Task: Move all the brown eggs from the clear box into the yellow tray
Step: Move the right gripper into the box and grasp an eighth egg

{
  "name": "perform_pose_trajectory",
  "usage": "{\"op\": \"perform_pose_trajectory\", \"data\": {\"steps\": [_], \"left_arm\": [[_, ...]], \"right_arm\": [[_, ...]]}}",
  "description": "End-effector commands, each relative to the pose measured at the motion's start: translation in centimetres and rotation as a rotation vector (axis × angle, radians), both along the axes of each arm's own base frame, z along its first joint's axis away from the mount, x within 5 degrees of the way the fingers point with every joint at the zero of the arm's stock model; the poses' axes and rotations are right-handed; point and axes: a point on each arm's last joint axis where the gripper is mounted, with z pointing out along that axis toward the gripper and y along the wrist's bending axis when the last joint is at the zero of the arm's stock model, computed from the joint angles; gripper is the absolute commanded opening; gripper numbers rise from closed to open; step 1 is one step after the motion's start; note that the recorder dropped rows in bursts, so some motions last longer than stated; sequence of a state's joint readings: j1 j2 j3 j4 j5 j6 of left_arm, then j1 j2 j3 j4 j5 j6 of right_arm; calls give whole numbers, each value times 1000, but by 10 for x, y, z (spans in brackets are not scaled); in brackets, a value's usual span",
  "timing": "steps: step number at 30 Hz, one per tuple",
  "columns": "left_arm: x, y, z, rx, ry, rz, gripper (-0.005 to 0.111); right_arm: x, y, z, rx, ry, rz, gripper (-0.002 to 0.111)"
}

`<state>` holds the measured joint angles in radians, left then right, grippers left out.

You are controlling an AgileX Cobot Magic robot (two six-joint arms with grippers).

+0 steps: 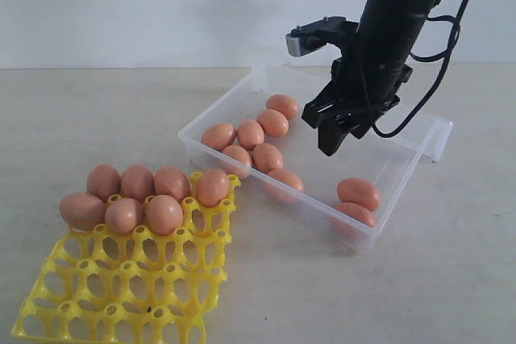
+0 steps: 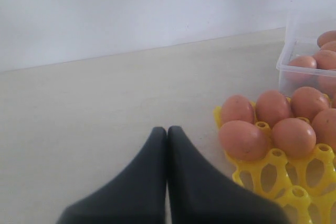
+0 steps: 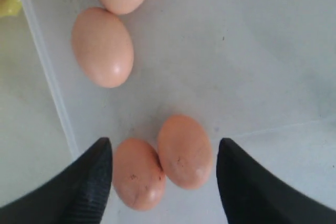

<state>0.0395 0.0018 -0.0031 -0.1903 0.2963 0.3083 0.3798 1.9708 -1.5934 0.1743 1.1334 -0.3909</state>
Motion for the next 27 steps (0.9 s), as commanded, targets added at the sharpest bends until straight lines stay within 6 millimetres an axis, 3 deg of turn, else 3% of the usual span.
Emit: {"op": "perform_pose_trajectory", "data": {"steps": [1, 10, 27], "left_arm": [[0, 0, 0, 5, -7, -5, -4], [0, 0, 0, 5, -7, -5, -4], [0, 0, 0, 5, -7, -5, -4]], "right_arm": [[10, 1, -9, -16, -53, 8, 58], [15, 1, -59, -97, 80, 10, 58], [5, -5, -87, -184, 256, -61, 58]]}}
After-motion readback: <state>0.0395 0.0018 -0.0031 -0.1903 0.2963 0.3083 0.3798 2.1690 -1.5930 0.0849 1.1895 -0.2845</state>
